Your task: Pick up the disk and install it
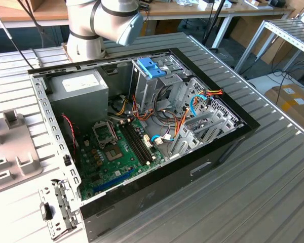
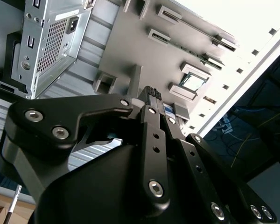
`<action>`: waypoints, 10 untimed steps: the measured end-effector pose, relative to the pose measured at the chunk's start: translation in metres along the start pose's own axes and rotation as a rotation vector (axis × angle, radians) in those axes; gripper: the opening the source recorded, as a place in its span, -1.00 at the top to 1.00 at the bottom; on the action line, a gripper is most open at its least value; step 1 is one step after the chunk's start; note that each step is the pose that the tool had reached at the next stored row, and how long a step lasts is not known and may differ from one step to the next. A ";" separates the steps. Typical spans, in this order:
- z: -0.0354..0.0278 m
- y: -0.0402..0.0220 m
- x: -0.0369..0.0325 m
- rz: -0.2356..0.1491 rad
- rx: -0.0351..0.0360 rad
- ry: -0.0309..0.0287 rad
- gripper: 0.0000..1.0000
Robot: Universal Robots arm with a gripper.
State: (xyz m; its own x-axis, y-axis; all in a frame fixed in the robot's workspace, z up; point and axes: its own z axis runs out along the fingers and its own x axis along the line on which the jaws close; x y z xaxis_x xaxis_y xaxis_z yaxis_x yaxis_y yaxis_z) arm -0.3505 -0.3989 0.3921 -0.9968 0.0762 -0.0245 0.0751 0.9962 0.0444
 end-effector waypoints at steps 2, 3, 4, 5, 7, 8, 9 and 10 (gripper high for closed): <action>0.0000 -0.0001 0.0015 0.000 0.0000 0.0000 0.79; 0.0000 -0.0002 0.0024 0.000 0.0000 -0.0001 0.79; 0.0000 -0.0003 0.0039 0.000 0.0000 0.0000 0.79; -0.0001 -0.0004 0.0053 0.000 0.0001 0.0001 0.79; -0.0001 -0.0006 0.0078 0.000 0.0000 0.0000 0.79; -0.0001 -0.0007 0.0091 0.000 0.0001 0.0000 0.79; -0.0001 -0.0007 0.0098 0.000 0.0000 0.0000 0.79; -0.0001 -0.0008 0.0104 0.000 0.0000 0.0000 0.79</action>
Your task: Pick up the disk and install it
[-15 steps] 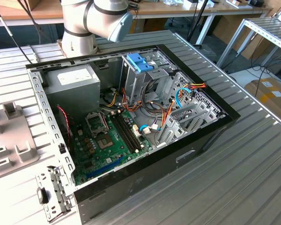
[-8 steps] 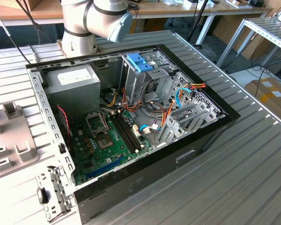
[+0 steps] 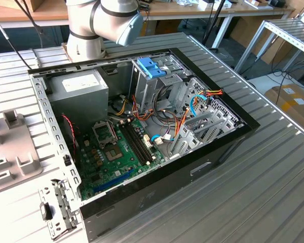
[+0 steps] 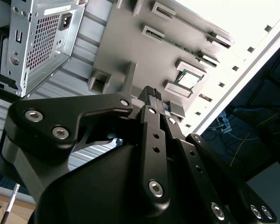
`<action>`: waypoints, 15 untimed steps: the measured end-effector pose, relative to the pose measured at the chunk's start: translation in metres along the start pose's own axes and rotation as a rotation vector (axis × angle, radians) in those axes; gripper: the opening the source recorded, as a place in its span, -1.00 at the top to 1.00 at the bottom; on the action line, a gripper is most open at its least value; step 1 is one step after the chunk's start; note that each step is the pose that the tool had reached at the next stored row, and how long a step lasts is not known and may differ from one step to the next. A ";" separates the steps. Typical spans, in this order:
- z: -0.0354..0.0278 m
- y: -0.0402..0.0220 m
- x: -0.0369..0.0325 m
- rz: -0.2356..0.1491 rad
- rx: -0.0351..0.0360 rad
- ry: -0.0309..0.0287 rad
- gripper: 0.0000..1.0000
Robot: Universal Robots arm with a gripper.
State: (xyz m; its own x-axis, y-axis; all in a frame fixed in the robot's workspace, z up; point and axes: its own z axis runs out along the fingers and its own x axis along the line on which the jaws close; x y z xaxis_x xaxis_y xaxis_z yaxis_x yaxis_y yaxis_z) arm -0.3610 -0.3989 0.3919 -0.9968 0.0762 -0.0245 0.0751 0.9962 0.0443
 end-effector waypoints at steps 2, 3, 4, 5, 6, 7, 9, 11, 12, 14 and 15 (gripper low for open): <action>0.0000 -0.0003 0.0031 0.000 0.0000 0.0000 0.79; 0.0000 -0.0003 0.0039 0.000 -0.0001 0.0000 0.79; 0.0000 -0.0004 0.0046 0.000 0.0000 0.0000 0.79; 0.0000 -0.0005 0.0059 0.000 0.0000 0.0000 0.79; 0.0000 -0.0005 0.0065 0.000 0.0000 0.0000 0.79; 0.0000 -0.0006 0.0072 0.000 0.0000 0.0000 0.79; 0.0000 -0.0007 0.0086 0.000 0.0000 0.0000 0.79; 0.0000 -0.0008 0.0100 0.000 0.0000 0.0000 0.79; 0.0000 -0.0009 0.0112 0.000 -0.0001 0.0000 0.79; 0.0000 -0.0010 0.0127 0.000 0.0000 0.0000 0.79; 0.0000 -0.0010 0.0136 0.000 0.0000 0.0000 0.79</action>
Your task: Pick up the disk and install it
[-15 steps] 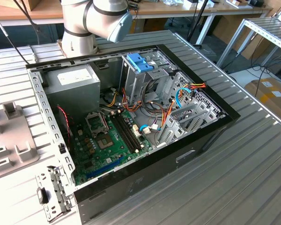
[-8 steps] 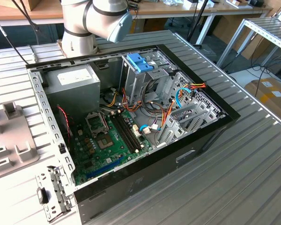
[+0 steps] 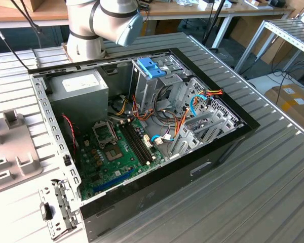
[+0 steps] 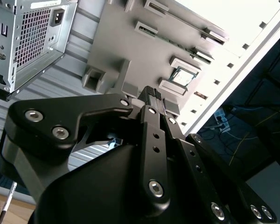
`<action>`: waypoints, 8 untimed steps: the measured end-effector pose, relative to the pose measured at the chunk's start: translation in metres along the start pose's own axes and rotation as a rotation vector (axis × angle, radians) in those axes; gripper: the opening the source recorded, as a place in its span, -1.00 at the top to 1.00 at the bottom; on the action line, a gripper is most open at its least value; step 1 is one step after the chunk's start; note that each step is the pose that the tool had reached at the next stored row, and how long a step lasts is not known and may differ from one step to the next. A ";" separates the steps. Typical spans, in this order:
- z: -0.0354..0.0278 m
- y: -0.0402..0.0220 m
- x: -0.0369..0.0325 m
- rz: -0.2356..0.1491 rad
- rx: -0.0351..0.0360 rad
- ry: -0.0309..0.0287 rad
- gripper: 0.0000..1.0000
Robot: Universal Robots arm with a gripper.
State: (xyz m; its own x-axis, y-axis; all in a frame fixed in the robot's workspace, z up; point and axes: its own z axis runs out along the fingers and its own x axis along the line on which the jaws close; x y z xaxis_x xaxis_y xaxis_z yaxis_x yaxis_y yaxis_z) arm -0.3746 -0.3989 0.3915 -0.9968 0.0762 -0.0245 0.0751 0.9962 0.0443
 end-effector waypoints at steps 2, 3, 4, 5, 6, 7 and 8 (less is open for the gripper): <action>0.0000 -0.0001 0.0016 0.000 0.0000 0.0000 0.79; 0.0000 -0.0002 0.0022 0.000 0.0000 0.0000 0.79; 0.0000 -0.0002 0.0033 0.000 0.0000 0.0000 0.79; 0.0000 -0.0003 0.0040 0.000 0.0000 0.0000 0.79; 0.0000 -0.0004 0.0047 0.000 0.0000 0.0000 0.79; 0.0000 -0.0004 0.0055 0.000 0.0000 0.0000 0.79; 0.0000 -0.0005 0.0062 0.000 0.0000 0.0000 0.79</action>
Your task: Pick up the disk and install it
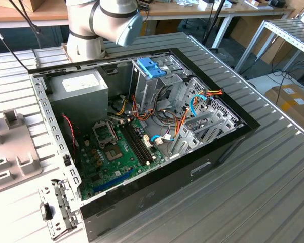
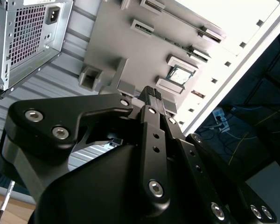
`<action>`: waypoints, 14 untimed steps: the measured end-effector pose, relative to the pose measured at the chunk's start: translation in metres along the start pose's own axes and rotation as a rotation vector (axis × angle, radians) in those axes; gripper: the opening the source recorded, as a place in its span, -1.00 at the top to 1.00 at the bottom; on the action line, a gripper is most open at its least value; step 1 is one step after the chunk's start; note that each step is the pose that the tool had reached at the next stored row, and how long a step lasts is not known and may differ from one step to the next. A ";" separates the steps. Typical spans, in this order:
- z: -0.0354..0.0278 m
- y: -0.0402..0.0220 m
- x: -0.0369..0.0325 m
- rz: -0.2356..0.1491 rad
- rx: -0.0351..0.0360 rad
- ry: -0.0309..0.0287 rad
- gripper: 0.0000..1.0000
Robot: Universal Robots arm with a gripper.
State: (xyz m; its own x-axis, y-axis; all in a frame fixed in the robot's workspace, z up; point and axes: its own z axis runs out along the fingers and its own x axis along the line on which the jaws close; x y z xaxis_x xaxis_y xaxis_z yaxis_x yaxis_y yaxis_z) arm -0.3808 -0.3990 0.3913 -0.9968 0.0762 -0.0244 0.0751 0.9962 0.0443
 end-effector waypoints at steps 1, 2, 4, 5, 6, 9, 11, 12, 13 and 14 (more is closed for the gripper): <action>0.0000 -0.0001 0.0009 0.000 0.0000 0.0000 0.79; 0.0001 -0.0001 0.0016 0.000 0.0000 -0.0001 0.79; 0.0001 -0.0002 0.0030 0.000 -0.0001 -0.0001 0.79; 0.0001 -0.0003 0.0039 0.000 0.0000 -0.0001 0.79; 0.0002 -0.0004 0.0049 0.000 0.0000 -0.0001 0.79; 0.0002 -0.0004 0.0069 0.000 0.0000 -0.0001 0.79; 0.0004 0.0001 0.0088 0.000 -0.0001 -0.0001 0.79; 0.0005 0.0008 0.0097 0.000 0.0000 0.0000 0.79; 0.0007 0.0015 0.0101 0.000 -0.0001 -0.0001 0.79; 0.0008 0.0021 0.0104 0.000 -0.0001 -0.0001 0.79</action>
State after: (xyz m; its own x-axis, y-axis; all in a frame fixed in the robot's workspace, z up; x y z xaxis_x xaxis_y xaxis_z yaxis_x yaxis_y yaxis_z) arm -0.3909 -0.3960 0.3904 -0.9968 0.0762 -0.0245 0.0751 0.9962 0.0444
